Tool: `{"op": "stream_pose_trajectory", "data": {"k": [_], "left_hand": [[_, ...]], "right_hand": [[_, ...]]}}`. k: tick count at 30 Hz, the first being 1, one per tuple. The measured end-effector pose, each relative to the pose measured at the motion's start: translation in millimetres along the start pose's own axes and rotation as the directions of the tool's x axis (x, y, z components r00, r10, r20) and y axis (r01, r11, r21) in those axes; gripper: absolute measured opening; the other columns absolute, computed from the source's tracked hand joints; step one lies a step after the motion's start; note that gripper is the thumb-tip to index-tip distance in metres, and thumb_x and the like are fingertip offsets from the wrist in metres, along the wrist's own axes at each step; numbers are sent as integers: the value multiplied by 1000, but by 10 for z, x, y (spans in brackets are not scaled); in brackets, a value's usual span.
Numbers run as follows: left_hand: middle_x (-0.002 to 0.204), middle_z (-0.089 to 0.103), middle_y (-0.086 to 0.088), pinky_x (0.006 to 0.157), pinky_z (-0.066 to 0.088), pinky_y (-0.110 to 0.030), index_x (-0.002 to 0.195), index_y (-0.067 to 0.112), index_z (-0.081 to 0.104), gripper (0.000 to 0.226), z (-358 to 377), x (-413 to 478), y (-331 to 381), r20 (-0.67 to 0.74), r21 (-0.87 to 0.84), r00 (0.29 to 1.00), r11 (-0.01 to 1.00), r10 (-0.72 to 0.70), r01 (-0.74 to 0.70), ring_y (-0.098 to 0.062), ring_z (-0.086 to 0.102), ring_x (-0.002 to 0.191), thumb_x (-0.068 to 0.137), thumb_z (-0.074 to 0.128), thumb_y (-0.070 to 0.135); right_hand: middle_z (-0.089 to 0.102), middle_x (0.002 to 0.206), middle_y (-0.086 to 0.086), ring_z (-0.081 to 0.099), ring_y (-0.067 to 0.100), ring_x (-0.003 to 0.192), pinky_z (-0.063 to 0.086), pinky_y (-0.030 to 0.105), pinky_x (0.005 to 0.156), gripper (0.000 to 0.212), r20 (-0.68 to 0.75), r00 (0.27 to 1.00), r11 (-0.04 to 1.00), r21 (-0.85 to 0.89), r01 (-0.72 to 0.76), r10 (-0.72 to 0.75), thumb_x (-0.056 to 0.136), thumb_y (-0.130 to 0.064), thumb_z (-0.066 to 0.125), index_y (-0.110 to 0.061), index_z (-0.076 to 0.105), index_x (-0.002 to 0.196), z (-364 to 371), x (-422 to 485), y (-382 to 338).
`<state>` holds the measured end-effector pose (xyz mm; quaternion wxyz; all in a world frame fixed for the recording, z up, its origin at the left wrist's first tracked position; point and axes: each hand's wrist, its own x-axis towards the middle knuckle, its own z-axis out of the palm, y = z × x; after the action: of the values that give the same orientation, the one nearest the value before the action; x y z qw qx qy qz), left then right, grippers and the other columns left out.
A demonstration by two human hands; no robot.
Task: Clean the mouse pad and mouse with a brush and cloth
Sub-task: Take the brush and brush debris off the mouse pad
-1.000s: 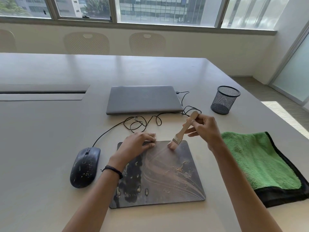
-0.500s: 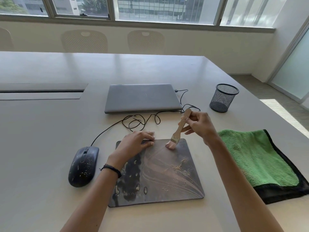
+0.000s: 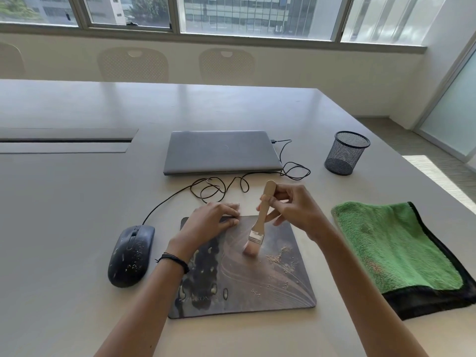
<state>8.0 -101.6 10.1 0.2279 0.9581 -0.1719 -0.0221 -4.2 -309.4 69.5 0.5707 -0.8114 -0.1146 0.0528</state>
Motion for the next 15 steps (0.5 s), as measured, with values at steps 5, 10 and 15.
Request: {"op": "stream_pose_trajectory", "data": {"k": [5,10,15], "left_hand": [[137,49,18,93,45,-29,116,31,64,28,-6,-10,7,-13,-12,1000,1000,2,-2,-6,50,122,89,56,36],[136,50,20,88,46,-28,112,36,66,25,-13,-34,23,-20,-14,1000,1000,21,-22,-5,50,121,89,56,37],[136,51,18,91,47,-31,116,30,64,29,-28,-31,49,-26,0,1000,1000,2,-2,-7,51,120,89,57,37]], "right_hand": [[72,81,6,69,3,62,50,14,53,10,-193,950,969,-58,239,-246,88,1,58,-3,67,88,71,-43,-89],[73,83,-6,70,3,72,56,20,63,10,-143,891,894,-208,398,-430,85,-8,61,-11,70,89,123,-88,35],[72,78,2,69,6,70,56,31,59,16,41,895,859,-264,438,-444,84,-26,55,-17,68,87,126,-173,111]]}}
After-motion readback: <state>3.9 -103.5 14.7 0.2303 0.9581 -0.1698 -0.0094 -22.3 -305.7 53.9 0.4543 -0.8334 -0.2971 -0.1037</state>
